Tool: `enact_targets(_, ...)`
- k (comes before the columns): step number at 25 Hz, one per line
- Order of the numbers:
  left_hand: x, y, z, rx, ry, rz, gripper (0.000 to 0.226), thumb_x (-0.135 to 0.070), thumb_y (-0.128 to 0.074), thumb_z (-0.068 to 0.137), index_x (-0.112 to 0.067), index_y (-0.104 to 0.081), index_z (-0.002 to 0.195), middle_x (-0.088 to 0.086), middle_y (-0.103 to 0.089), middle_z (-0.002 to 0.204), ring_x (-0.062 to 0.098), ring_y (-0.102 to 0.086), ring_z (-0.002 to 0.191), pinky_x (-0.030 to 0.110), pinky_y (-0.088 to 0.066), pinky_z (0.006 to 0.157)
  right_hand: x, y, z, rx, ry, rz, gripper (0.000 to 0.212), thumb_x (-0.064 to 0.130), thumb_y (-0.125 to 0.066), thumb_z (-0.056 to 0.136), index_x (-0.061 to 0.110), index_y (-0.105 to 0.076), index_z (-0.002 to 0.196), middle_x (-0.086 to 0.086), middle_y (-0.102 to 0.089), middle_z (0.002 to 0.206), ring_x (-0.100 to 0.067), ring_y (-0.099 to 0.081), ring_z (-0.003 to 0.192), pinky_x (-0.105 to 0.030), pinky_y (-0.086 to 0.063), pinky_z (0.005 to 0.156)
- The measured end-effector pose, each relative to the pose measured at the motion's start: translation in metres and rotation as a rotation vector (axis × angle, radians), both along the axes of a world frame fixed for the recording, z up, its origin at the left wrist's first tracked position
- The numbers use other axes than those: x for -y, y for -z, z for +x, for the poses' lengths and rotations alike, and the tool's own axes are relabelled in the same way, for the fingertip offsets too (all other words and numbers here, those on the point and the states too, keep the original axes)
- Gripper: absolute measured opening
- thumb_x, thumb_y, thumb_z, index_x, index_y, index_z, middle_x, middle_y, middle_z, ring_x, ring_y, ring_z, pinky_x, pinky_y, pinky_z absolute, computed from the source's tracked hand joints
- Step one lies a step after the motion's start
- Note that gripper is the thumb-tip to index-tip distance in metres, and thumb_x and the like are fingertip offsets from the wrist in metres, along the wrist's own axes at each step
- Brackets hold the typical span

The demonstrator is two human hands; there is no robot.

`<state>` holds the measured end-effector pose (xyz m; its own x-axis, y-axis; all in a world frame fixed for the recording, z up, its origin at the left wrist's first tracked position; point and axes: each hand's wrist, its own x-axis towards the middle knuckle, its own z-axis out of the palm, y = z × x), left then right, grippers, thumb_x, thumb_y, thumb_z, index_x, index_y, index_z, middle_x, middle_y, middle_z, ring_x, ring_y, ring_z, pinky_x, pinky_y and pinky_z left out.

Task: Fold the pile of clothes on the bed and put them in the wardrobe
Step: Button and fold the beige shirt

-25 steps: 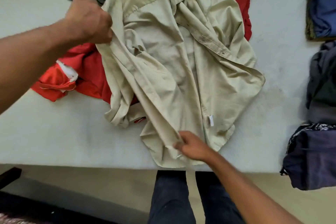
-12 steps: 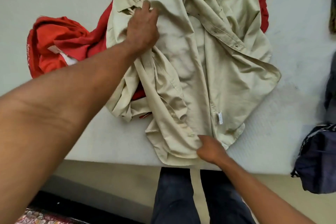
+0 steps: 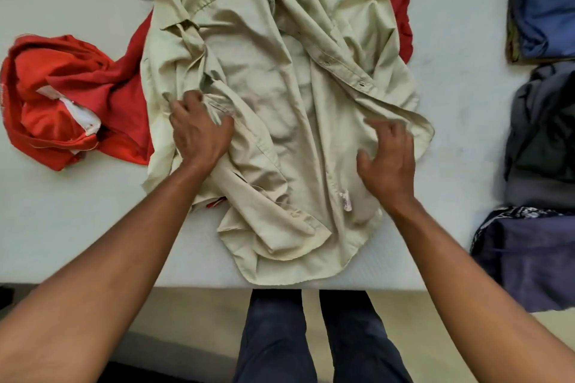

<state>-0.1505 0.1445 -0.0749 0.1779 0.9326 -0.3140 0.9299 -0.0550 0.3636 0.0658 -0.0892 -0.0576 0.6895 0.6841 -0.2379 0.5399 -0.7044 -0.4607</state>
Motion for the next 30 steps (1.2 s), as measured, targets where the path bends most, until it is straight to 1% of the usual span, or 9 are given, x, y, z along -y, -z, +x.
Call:
enact_targets(2, -0.002, 0.000, 0.007, 0.178, -0.202, -0.109, 0.053, -0.027, -0.065, 0.084, -0.009, -0.042, 0.128, 0.014, -0.054, 0.118, 0.029, -0.055, 0.100, 0.038, -0.046, 0.096, -0.020, 0.008, 0.033, 0.126, 0.054, -0.020, 0.060, 0.020, -0.067, 0.081, 0.023, -0.054, 0.139, -0.006, -0.055, 0.132, -0.030, -0.050, 0.119, -0.040, -0.040, 0.095)
enact_targets(5, 0.004, -0.006, 0.019, 0.262, -0.148, -0.108, 0.051, -0.023, -0.061, 0.084, -0.013, -0.038, 0.128, 0.005, -0.063, 0.097, 0.025, -0.061, 0.092, 0.033, -0.046, 0.083, -0.034, 0.026, 0.071, 0.129, 0.076, -0.133, 0.048, 0.031, -0.061, 0.087, 0.025, -0.057, 0.135, -0.004, -0.062, 0.128, -0.033, -0.055, 0.118, -0.048, -0.041, 0.095)
enact_targets(7, 0.008, -0.009, 0.019, 0.178, -0.141, -0.089, 0.053, -0.027, -0.063, 0.084, -0.014, -0.038, 0.129, 0.008, -0.063, 0.115, 0.028, -0.060, 0.103, 0.033, -0.042, 0.083, -0.038, 0.033, 0.087, 0.045, 0.072, -0.097, 0.032, 0.034, -0.058, 0.090, 0.022, -0.067, 0.118, -0.005, -0.072, 0.110, -0.034, -0.064, 0.106, -0.044, -0.046, 0.090)
enact_targets(11, 0.005, -0.003, 0.006, 0.100, -0.439, -0.237, 0.064, -0.045, -0.069, 0.083, -0.014, -0.041, 0.131, 0.009, -0.060, 0.129, 0.033, -0.060, 0.117, 0.037, -0.046, 0.095, -0.038, 0.009, 0.078, -0.052, 0.030, 0.153, 0.022, 0.035, -0.063, 0.089, 0.014, -0.071, 0.092, -0.007, -0.071, 0.081, -0.031, -0.067, 0.081, -0.036, -0.046, 0.070)
enact_targets(15, 0.014, 0.002, 0.000, 0.060, -0.397, -0.329, 0.033, -0.038, -0.060, 0.088, -0.015, -0.064, 0.112, 0.004, -0.069, 0.109, 0.029, -0.063, 0.103, 0.032, -0.046, 0.085, -0.008, -0.015, 0.004, 0.048, -0.266, 0.240, 0.033, 0.019, -0.072, 0.085, 0.015, -0.073, 0.118, -0.007, -0.077, 0.092, -0.026, -0.072, 0.078, -0.031, -0.053, 0.067)
enact_targets(19, 0.029, -0.012, 0.009, 0.429, -0.581, -0.426, 0.016, -0.022, -0.063, 0.085, -0.020, -0.058, 0.071, -0.002, -0.058, 0.066, 0.018, -0.056, 0.063, 0.029, -0.043, 0.063, 0.034, -0.007, -0.049, 0.059, -0.432, 0.115, 0.047, 0.009, -0.074, 0.082, 0.017, -0.068, 0.128, 0.001, -0.071, 0.075, -0.023, -0.064, 0.059, -0.027, -0.044, 0.050)
enact_targets(24, 0.077, -0.016, 0.014, 0.613, -0.490, -0.440, 0.009, -0.027, -0.067, 0.090, -0.027, -0.057, 0.090, -0.001, -0.064, 0.078, 0.012, -0.057, 0.063, 0.023, -0.048, 0.058, 0.072, -0.015, -0.050, -0.008, -0.466, -0.145, 0.064, 0.007, -0.065, 0.084, 0.024, -0.055, 0.145, -0.001, -0.066, 0.081, -0.026, -0.056, 0.058, -0.030, -0.039, 0.046)
enact_targets(26, 0.097, -0.008, 0.013, 0.576, -0.451, -0.461, 0.009, -0.022, -0.065, 0.092, -0.026, -0.059, 0.095, 0.000, -0.066, 0.084, 0.011, -0.059, 0.068, 0.023, -0.050, 0.062, 0.083, -0.017, -0.046, -0.006, -0.513, -0.290, 0.078, 0.003, -0.060, 0.083, 0.030, -0.042, 0.154, -0.001, -0.062, 0.086, -0.024, -0.050, 0.060, -0.029, -0.030, 0.048)
enact_targets(30, 0.142, -0.004, 0.007, 0.523, -0.635, -0.251, 0.007, -0.022, -0.066, 0.089, -0.020, -0.060, 0.087, -0.006, -0.062, 0.077, 0.008, -0.056, 0.068, 0.026, -0.047, 0.071, 0.094, -0.021, -0.044, -0.041, -0.665, -0.545, 0.099, 0.005, -0.059, 0.085, 0.040, -0.008, 0.162, -0.003, -0.061, 0.105, -0.026, -0.056, 0.072, -0.034, -0.037, 0.056)
